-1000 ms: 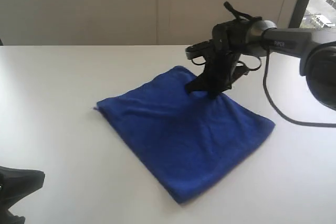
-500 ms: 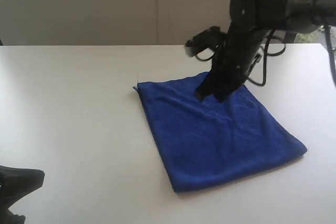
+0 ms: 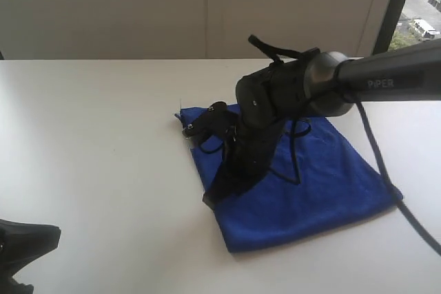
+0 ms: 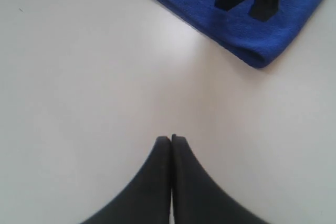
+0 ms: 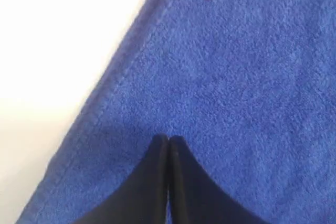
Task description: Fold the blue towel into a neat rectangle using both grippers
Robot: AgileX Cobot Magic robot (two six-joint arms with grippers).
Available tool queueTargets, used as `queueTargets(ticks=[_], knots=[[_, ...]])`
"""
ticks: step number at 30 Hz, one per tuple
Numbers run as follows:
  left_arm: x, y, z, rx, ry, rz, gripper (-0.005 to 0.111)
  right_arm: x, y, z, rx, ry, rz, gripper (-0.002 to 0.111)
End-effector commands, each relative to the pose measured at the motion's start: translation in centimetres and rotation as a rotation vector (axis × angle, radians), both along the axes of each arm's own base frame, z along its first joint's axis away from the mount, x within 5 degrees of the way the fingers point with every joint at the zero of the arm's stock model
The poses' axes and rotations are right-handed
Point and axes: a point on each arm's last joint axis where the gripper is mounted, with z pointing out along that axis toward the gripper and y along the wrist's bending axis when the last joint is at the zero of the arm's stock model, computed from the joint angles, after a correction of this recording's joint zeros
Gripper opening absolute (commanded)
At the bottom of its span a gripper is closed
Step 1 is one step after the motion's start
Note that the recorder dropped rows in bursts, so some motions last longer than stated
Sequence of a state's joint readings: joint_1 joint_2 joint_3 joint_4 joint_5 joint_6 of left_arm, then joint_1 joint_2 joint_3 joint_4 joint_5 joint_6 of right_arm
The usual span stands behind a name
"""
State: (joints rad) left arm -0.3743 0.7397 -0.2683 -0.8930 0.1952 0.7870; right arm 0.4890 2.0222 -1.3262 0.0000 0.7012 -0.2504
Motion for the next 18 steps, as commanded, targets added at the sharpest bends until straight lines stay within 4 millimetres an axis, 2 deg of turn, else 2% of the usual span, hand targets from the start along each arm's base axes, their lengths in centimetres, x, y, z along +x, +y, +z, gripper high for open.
queueTargets(ticks=[1, 7, 13, 18], knots=[[-0.3, -0.2, -0.1, -0.021, 0.021, -0.015, 0.000, -0.1, 0.9, -1.4, 0.006, -0.005, 0.011, 0.000], [-0.3, -0.2, -0.1, -0.020, 0.020, -0.016, 0.000, -0.8, 2.6, -3.0, 0.019, 0.022, 0.027, 0.000], [-0.3, -0.2, -0.1, -0.020, 0.020, -0.016, 0.000, -1.7, 5.7, -2.6, 0.081, -0.046, 0.084, 0.000], [-0.4, -0.2, -0.1, -0.020, 0.021, -0.017, 0.000, -1.4, 7.2, -1.5, 0.124, -0.075, 0.055, 0.000]])
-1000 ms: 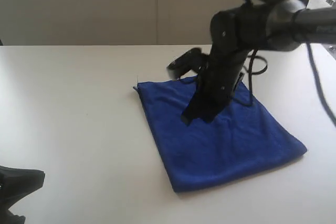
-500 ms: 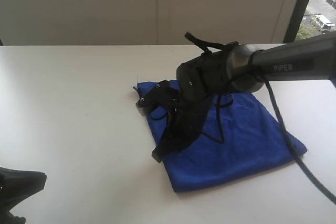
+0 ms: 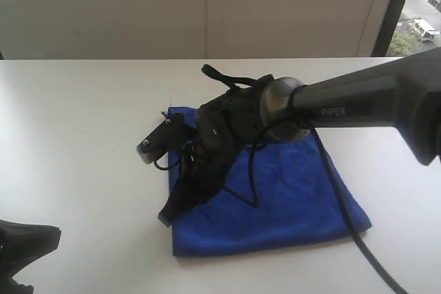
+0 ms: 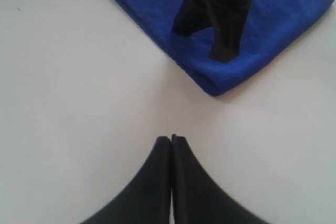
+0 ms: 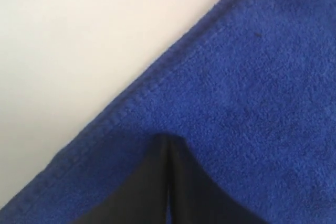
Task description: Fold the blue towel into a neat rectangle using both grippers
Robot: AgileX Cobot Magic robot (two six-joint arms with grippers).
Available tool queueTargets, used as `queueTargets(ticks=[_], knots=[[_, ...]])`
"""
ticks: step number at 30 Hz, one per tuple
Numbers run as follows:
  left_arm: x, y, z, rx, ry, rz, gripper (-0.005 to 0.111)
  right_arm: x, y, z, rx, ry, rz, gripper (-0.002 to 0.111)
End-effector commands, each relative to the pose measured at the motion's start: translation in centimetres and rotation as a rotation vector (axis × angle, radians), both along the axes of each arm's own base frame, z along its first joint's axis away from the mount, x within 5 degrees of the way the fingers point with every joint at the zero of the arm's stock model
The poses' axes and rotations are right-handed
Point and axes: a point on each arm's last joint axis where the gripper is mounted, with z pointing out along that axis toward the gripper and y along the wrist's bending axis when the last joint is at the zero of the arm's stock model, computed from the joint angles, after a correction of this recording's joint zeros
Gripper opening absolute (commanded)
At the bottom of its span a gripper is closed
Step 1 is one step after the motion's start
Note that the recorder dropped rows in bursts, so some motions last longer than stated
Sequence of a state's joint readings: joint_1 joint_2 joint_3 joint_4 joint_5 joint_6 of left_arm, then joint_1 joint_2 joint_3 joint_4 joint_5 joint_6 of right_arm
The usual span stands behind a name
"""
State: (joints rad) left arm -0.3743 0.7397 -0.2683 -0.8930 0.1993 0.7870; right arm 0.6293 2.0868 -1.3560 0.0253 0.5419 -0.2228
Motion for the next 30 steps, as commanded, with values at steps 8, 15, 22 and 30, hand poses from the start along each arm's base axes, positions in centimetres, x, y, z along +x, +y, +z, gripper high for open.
queueTargets(ticks=[8, 15, 22, 30], knots=[[-0.4, -0.2, -0.1, -0.021, 0.026, -0.023, 0.000, 0.9, 2.7, 2.2, 0.112, -0.016, -0.070, 0.000], [-0.4, -0.2, -0.1, -0.021, 0.027, -0.025, 0.000, 1.0, 0.7, 5.8, -0.041, -0.079, -0.022, 0.000], [-0.4, -0.2, -0.1, -0.021, 0.027, -0.025, 0.000, -0.7, -2.3, 2.8, -0.248, 0.052, 0.005, 0.000], [-0.4, -0.2, -0.1, -0.021, 0.026, -0.023, 0.000, -1.6, -2.3, 0.5, -0.157, 0.030, -0.025, 0.000]])
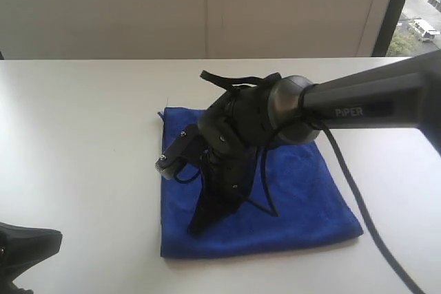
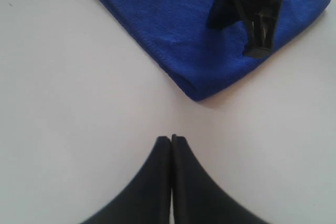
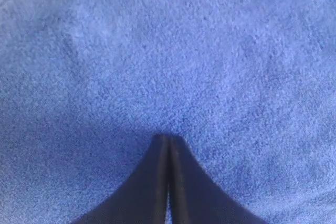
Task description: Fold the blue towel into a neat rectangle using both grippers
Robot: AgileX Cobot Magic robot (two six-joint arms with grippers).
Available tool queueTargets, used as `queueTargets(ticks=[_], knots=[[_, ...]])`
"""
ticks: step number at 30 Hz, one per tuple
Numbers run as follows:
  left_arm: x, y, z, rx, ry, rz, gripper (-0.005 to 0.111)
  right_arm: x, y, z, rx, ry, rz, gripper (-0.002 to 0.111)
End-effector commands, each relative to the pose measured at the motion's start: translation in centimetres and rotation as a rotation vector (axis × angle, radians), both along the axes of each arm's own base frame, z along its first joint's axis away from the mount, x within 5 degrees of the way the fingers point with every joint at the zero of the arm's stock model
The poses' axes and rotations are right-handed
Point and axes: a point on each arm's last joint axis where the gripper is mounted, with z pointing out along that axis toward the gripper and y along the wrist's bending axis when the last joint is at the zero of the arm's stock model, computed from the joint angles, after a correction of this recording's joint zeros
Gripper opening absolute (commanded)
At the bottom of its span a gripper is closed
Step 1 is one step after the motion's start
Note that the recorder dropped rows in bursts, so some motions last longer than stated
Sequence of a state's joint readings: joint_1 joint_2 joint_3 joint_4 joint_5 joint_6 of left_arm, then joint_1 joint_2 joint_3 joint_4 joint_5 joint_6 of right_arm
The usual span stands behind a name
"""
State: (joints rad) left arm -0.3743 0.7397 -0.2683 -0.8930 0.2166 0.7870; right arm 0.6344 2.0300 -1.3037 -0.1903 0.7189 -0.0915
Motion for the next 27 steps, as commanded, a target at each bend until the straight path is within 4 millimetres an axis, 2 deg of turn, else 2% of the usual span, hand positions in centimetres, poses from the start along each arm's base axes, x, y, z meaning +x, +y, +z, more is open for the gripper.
queueTargets(ticks=[1, 10, 13, 16, 21, 23, 27], knots=[[-0.3, -0.1, -0.1, -0.019, 0.014, -0.010, 0.000, 0.0, 0.3, -0.2, 0.066, -0.020, -0.027, 0.000], [-0.3, -0.1, -0.1, -0.019, 0.013, -0.008, 0.000, -0.8, 2.1, -1.5, 0.093, -0.020, 0.015, 0.000], [-0.3, -0.1, -0.1, -0.019, 0.014, -0.009, 0.000, -0.6, 2.1, -1.0, 0.098, -0.034, 0.019, 0.000], [-0.2, -0.1, -0.1, -0.019, 0.011, -0.005, 0.000, -0.3, 2.1, 1.5, 0.121, -0.095, 0.035, 0.000], [0.4, 0.1, 0.0, -0.051, -0.001, 0.082, 0.000, -0.8, 1.1, 7.5, 0.149, -0.244, 0.082, 0.000], [1.0, -0.3, 1.0, -0.053, -0.017, 0.044, 0.000, -1.0, -0.1, 9.9, 0.134, -0.300, 0.086, 0.000], [3.0, -2.7, 5.9, -0.049, -0.070, -0.181, 0.000, -1.4, -3.6, 13.8, 0.108, -0.341, 0.033, 0.000]])
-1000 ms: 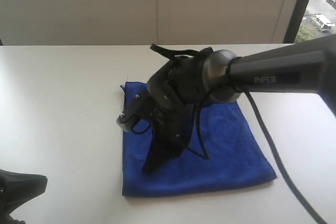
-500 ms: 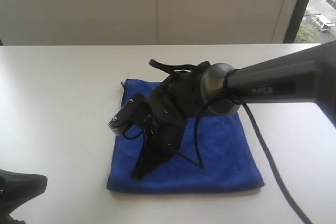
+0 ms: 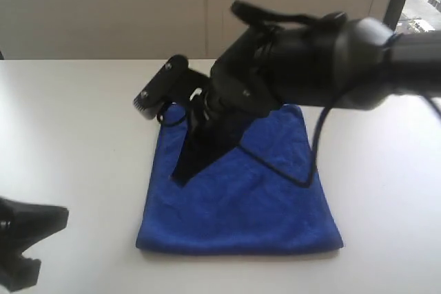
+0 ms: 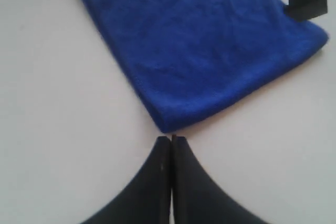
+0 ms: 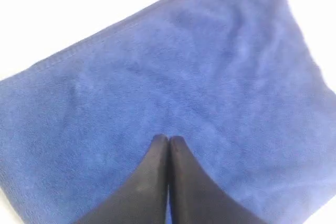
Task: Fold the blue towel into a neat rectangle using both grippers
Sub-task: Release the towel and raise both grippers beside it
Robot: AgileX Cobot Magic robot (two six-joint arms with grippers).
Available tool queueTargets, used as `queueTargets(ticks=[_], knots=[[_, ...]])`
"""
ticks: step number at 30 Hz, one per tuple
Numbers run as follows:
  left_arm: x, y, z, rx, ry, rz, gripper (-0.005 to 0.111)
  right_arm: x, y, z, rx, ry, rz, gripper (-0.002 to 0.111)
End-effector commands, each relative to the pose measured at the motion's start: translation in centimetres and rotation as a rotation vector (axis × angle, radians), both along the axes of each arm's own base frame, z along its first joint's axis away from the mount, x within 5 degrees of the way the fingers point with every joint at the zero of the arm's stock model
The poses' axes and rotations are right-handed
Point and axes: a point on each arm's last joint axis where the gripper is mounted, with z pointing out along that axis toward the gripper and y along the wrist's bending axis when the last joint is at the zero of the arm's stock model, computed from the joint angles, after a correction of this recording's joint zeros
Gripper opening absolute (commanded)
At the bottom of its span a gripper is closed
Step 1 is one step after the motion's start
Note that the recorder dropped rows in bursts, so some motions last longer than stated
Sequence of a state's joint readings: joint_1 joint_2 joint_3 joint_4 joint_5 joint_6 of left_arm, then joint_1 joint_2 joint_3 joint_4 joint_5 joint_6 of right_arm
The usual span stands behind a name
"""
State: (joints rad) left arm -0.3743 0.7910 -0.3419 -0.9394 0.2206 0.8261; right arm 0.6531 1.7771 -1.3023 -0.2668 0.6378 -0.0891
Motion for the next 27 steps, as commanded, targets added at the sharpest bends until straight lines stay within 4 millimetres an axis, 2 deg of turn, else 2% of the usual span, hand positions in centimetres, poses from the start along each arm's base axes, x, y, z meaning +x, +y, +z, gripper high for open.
queueTargets(ticks=[1, 4, 6, 9, 12, 14, 18, 21, 24, 27], knots=[[2.6, -2.7, 5.4, -0.013, -0.060, -0.228, 0.000, -0.5, -4.5, 4.3, -0.058, -0.039, -0.056, 0.000], [5.3, -4.5, 8.0, 0.047, -0.031, -0.390, 0.000, -1.7, -7.5, 5.8, -0.137, -0.013, -0.041, 0.000], [7.5, -5.6, 8.6, 0.100, -0.003, -0.465, 0.000, -3.1, -9.4, 6.2, -0.193, 0.030, -0.006, 0.000], [10.7, -7.5, 8.0, 0.209, 0.045, -0.568, 0.000, -5.0, -11.5, 6.3, -0.214, 0.091, 0.016, 0.000], [12.4, -9.6, 7.0, 0.357, 0.064, -0.697, 0.000, -6.3, -12.8, 6.3, -0.196, 0.097, 0.005, 0.000], [12.9, -10.8, 5.8, 0.471, 0.081, -0.787, 0.000, -6.7, -13.3, 6.0, -0.198, 0.108, -0.005, 0.000], [13.8, -11.5, 3.3, 0.684, 0.100, -0.885, 0.000, -6.9, -13.7, 4.6, -0.230, 0.141, 0.008, 0.000], [13.9, -11.6, 2.1, 0.722, 0.147, -0.922, 0.000, -6.9, -13.7, 2.6, -0.281, 0.164, 0.077, 0.000], [14.0, -11.7, 1.6, 0.732, 0.150, -0.965, 0.001, -6.2, -13.6, 0.8, -0.314, 0.105, 0.139, 0.000], [13.9, -11.6, 1.1, 0.750, 0.162, -1.032, 0.014, -5.7, -13.2, -0.9, -0.299, 0.084, 0.158, 0.001]])
